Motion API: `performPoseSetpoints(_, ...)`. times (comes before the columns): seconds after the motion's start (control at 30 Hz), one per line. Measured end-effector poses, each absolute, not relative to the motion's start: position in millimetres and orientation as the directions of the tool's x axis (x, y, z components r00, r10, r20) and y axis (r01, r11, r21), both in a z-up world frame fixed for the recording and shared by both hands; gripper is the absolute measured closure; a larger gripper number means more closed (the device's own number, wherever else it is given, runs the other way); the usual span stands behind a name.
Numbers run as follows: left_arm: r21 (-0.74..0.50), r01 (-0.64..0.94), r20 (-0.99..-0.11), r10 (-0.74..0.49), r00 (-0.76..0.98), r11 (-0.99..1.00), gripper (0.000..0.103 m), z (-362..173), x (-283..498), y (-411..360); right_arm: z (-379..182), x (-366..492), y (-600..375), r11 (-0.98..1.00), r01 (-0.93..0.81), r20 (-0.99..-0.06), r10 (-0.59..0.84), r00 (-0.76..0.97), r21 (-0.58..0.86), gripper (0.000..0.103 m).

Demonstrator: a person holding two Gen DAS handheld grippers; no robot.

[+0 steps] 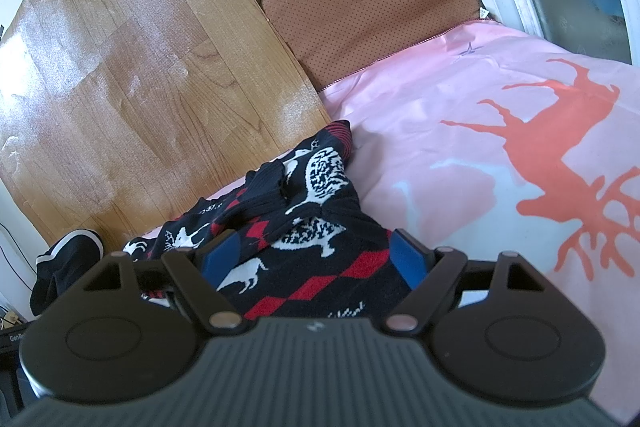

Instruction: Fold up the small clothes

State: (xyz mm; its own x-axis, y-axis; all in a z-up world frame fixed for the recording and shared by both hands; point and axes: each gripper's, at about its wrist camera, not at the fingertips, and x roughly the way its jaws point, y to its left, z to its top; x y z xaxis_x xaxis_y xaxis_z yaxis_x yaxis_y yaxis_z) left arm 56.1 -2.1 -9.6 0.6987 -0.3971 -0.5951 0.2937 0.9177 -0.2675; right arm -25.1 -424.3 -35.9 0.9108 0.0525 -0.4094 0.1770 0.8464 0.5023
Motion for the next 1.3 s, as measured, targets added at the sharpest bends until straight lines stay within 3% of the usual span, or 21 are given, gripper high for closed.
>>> performPoseSetpoints(1.3, -0.261, 0.295, -0.599, -0.394, 0.697, 0.919, 0.000, -10.3, 57.1, -4.2, -35.7, -25.0, -424.3, 0.846, 0.177, -0.409, 0.052, 0.911, 0.502, 0.019)
